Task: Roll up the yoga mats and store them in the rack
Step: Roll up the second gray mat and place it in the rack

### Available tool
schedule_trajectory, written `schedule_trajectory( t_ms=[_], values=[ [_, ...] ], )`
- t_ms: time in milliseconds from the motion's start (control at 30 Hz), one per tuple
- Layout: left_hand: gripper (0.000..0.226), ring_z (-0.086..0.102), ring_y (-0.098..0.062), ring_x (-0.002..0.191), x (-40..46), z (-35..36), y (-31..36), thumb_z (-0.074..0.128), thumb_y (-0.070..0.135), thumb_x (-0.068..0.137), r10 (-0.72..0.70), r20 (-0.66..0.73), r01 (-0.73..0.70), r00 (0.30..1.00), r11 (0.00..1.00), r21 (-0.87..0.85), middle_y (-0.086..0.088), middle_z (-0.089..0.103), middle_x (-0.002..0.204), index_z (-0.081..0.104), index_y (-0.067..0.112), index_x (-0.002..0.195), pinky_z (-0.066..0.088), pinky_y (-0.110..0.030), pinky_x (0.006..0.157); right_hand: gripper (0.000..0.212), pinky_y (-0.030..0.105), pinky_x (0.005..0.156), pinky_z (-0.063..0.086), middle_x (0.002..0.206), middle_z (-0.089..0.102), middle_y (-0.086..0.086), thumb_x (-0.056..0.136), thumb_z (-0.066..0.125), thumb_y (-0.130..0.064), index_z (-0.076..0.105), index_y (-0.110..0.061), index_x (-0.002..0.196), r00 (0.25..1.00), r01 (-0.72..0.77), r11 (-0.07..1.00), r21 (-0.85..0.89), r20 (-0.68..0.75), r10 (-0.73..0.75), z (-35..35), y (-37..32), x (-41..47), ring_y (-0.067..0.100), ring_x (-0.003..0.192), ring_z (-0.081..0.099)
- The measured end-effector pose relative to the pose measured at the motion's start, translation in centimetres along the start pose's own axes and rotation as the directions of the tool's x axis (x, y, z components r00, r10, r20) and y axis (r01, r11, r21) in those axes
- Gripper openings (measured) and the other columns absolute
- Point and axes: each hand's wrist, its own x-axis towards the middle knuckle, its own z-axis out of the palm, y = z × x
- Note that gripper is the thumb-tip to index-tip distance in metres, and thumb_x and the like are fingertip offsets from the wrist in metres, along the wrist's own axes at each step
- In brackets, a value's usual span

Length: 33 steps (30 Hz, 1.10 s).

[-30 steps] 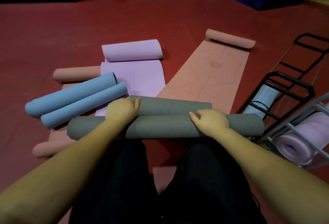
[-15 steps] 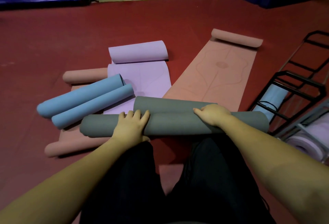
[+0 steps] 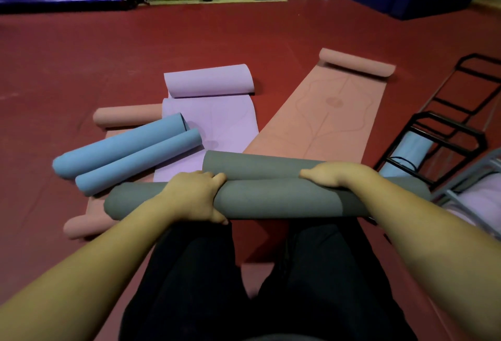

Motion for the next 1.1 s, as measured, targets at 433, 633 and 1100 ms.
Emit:
schedule_trajectory(
  t_ms=[433, 633, 1100],
  values=[
    [0.069, 0.056, -0.012, 0.109, 6.3, -0.3, -3.3, 0.086, 0.057, 0.06, 0.127, 0.552, 0.197, 0.824, 0.849, -0.491, 0.014, 0.059, 0.118, 0.052, 0.037, 0.116, 0.041, -0.027, 0.092, 0.053, 0.038, 0.074, 0.042, 0.096, 0.062, 0.011, 0.099, 0.031, -0.056, 0.061, -0.015, 0.086, 0.838, 0.134, 0.987, -0.089, -0.521, -0.161, 3.3, 1.4, 0.2, 0.032, 0.093, 0.058],
    [0.067, 0.063, -0.003, 0.099, 7.8, -0.3, -3.4, 0.087, 0.035, 0.068, 0.197, 0.617, 0.354, 0.762, 0.672, -0.651, 0.015, 0.066, 0.111, 0.056, 0.028, 0.127, 0.048, -0.019, 0.077, 0.073, 0.037, 0.094, 0.039, 0.114, 0.066, 0.005, 0.091, 0.024, -0.069, 0.066, -0.015, 0.115, 0.783, 0.082, 0.988, -0.128, -0.606, -0.143, 6.8, 1.6, -0.2, 0.029, 0.108, 0.058],
    [0.089, 0.057, -0.034, 0.107, 1.0, 5.7, 0.9, 0.061, 0.07, 0.062, -0.062, -0.316, 0.044, 0.947, 0.997, -0.063, -0.011, 0.06, 0.123, 0.059, 0.011, 0.129, 0.043, -0.051, 0.094, 0.057, 0.035, 0.074, 0.041, 0.096, 0.068, 0.006, 0.095, 0.03, -0.064, 0.061, -0.018, 0.081, 0.789, 0.018, 0.993, -0.119, -0.608, -0.087, 4.9, 0.2, 1.7, 0.029, 0.094, 0.062]
  ],
)
